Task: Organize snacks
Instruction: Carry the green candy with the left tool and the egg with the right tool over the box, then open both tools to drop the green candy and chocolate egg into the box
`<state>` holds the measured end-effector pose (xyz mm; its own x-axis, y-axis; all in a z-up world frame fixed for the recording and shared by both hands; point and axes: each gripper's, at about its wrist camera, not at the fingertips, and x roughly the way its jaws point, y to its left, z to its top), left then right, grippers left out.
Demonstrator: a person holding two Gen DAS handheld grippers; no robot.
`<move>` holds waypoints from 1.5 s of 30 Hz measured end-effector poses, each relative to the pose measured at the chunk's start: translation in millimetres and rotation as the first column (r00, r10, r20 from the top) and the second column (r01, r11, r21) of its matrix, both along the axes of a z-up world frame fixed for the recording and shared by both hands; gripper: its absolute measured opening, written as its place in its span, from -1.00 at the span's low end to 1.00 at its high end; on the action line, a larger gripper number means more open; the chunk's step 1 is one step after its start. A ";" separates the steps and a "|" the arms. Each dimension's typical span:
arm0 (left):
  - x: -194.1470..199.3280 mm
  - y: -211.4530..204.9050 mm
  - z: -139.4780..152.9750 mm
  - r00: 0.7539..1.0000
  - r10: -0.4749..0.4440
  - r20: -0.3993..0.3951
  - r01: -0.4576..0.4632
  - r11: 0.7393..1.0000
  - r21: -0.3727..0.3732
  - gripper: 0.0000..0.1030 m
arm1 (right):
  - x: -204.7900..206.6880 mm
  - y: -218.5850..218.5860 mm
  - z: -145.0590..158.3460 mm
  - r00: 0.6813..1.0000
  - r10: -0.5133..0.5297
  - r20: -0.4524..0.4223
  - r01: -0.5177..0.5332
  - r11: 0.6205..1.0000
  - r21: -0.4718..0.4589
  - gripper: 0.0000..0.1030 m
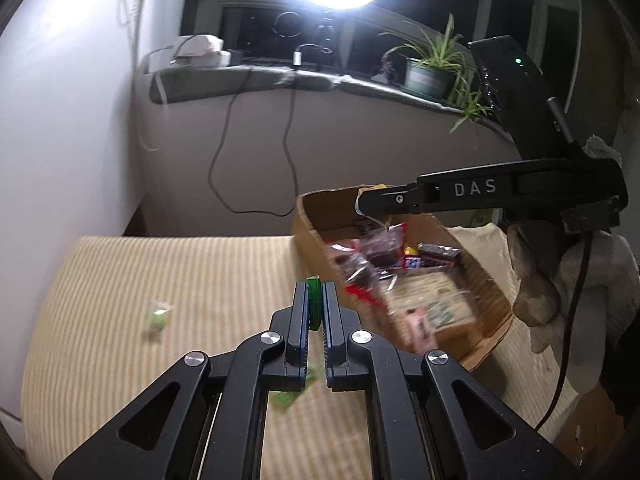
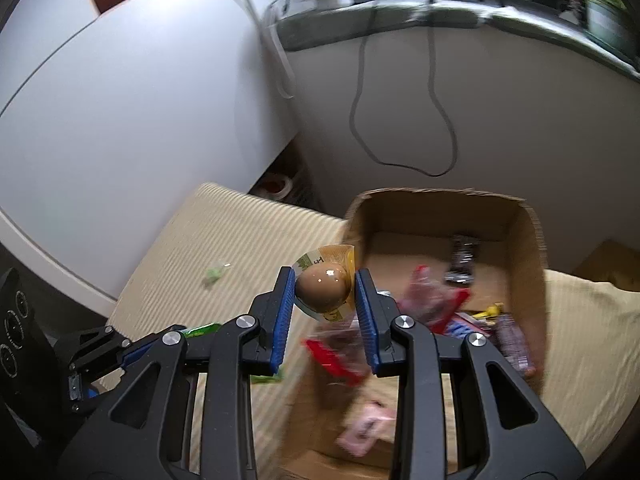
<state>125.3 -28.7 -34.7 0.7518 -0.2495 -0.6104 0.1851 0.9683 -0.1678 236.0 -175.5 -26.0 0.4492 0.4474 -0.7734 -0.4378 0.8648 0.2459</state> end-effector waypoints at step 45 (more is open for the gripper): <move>61.7 -101.8 -4.3 0.991 -0.135 -0.024 0.136 0.989 0.053 -0.74 | 61.7 -91.7 -38.0 0.994 -0.103 -0.038 0.102 0.995 -0.025 -0.29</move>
<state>187.0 -130.4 -39.0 0.7008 -0.3145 -0.6403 0.3126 0.9422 -0.1208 297.7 -267.2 -64.1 0.4607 0.3823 -0.8010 -0.3374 0.9101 0.2404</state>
